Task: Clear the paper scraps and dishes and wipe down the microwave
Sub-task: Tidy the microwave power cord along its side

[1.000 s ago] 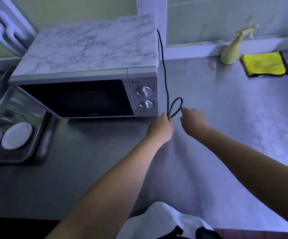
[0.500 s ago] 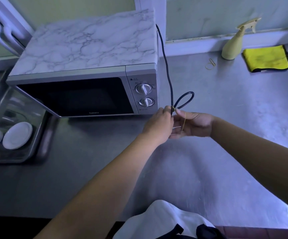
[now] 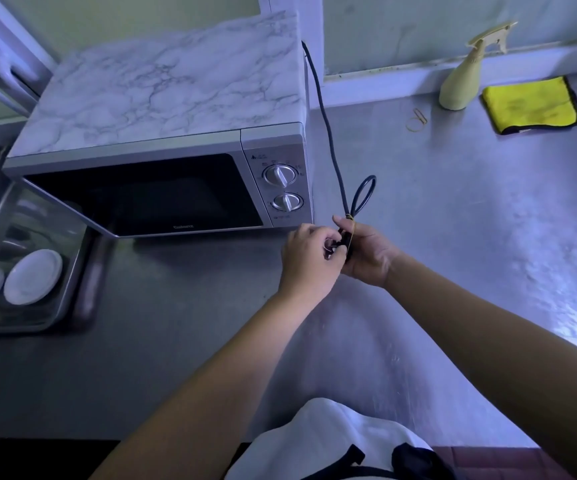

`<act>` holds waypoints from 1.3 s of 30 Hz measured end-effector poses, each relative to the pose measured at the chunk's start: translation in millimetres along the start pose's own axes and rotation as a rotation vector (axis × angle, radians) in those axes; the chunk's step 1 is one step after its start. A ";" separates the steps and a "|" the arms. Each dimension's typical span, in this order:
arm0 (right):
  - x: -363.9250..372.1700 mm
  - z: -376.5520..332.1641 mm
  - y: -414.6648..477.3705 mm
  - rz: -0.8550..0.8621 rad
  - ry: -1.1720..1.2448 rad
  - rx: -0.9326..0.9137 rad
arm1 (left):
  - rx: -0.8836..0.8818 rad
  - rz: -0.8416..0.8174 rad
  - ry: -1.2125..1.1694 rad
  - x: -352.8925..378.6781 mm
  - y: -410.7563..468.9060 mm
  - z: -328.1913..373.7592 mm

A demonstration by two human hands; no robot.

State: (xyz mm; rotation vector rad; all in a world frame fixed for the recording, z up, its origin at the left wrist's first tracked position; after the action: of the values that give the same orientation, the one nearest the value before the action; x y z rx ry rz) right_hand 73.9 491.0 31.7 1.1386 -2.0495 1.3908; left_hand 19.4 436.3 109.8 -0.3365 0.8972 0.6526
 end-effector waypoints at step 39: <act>-32.6 -5.3 -16.3 -0.008 -0.238 -0.056 | -0.298 -0.435 -0.408 33.0 25.5 -1.8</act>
State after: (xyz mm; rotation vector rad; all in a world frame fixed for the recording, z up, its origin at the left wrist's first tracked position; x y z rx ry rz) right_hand 105.4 506.0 19.9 1.3416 -2.2276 1.2364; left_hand 16.6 467.3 82.0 -0.6193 0.3164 0.4249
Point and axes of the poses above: each hand's wrist, its own y-axis towards the middle knuckle, its own x-axis out of the palm, z = x × y, the point moved 10 cm from there along y, towards the middle knuckle, and after that the axes turned 8 degrees about y, right-handed, at the moved point
